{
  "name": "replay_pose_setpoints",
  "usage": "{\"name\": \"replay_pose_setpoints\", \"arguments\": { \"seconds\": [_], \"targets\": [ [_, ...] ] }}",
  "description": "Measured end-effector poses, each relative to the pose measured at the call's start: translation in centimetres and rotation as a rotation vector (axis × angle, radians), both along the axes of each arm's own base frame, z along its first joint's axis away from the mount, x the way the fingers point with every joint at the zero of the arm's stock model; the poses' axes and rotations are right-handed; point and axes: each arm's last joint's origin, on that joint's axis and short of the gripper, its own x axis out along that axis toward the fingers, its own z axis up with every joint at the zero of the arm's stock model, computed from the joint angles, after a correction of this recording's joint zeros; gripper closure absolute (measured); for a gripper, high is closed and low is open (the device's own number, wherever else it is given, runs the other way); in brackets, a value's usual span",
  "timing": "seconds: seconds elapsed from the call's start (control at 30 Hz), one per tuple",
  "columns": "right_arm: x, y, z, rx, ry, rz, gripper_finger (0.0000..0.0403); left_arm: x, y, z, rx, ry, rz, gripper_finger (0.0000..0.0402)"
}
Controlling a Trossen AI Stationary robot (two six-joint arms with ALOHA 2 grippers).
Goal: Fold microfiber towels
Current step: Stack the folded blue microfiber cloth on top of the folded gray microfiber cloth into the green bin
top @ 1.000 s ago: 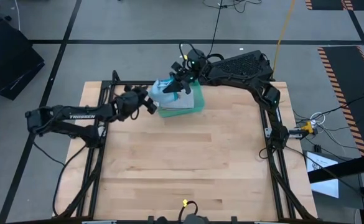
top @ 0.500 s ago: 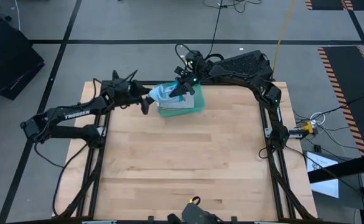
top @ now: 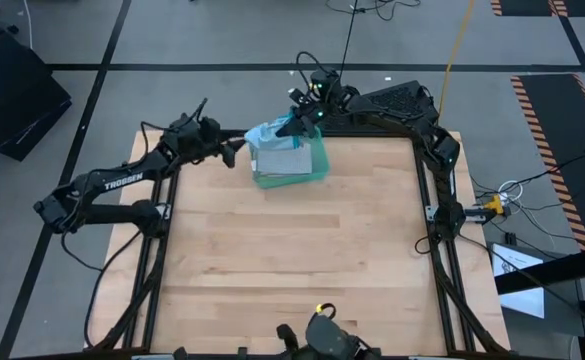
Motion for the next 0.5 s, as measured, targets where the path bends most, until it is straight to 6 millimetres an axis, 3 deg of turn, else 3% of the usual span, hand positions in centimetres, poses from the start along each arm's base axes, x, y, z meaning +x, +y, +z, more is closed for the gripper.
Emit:
{"name": "replay_pose_setpoints", "arguments": {
  "seconds": [0.3, 0.5],
  "targets": [
    [0.4, -0.5, 0.2, -0.143, -0.021, -0.178, 0.0392, 1.2, -1.9, -0.4, -0.104, -0.006, -0.222, 0.0174],
    [0.6, -0.8, 0.5, -0.202, -0.056, -0.236, 0.0392, -1.0, -2.2, 0.5, 0.006, 0.110, 0.015, 0.0174]
  ]
}}
